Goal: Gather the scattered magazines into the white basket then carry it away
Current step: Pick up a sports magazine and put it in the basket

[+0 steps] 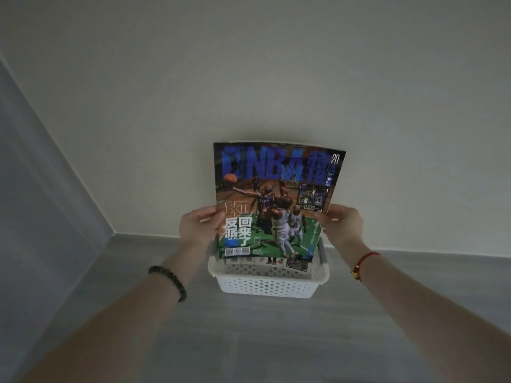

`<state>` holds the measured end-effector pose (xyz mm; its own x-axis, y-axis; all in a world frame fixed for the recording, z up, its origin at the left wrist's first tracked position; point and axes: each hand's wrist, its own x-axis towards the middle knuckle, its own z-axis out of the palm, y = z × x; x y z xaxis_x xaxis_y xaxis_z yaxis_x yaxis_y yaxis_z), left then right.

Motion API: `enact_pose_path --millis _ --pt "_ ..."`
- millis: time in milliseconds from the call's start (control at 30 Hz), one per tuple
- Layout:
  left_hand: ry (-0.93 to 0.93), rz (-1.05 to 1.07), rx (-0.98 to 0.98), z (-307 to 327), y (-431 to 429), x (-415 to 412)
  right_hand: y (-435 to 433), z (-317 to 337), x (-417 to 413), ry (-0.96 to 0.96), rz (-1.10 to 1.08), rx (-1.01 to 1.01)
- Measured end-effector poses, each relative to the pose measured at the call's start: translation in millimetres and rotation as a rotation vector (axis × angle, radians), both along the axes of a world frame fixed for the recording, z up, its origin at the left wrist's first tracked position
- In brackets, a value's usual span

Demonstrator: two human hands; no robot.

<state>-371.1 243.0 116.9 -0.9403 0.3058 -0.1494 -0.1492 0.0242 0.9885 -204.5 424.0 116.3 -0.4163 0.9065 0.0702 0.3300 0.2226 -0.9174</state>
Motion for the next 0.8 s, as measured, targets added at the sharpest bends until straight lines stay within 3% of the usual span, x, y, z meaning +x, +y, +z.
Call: enact_pose_path --millis 167,367,633,800 --pt "-0.099 -0.006 0.052 -35 8 -7 6 -30 -1 -0.01 -0.072 -0.026" --pt "0.227 -0.223 -0.044 -31 24 -13 17 -18 -17 0.014 0.067 0.011" --pt "0.174 -0.412 -0.125 -3 36 -33 33 -14 -28 0.021 0.158 -0.124" --pt "0.157 -0.488 -0.021 -7 20 -27 35 -17 -22 0.044 0.189 -0.084"
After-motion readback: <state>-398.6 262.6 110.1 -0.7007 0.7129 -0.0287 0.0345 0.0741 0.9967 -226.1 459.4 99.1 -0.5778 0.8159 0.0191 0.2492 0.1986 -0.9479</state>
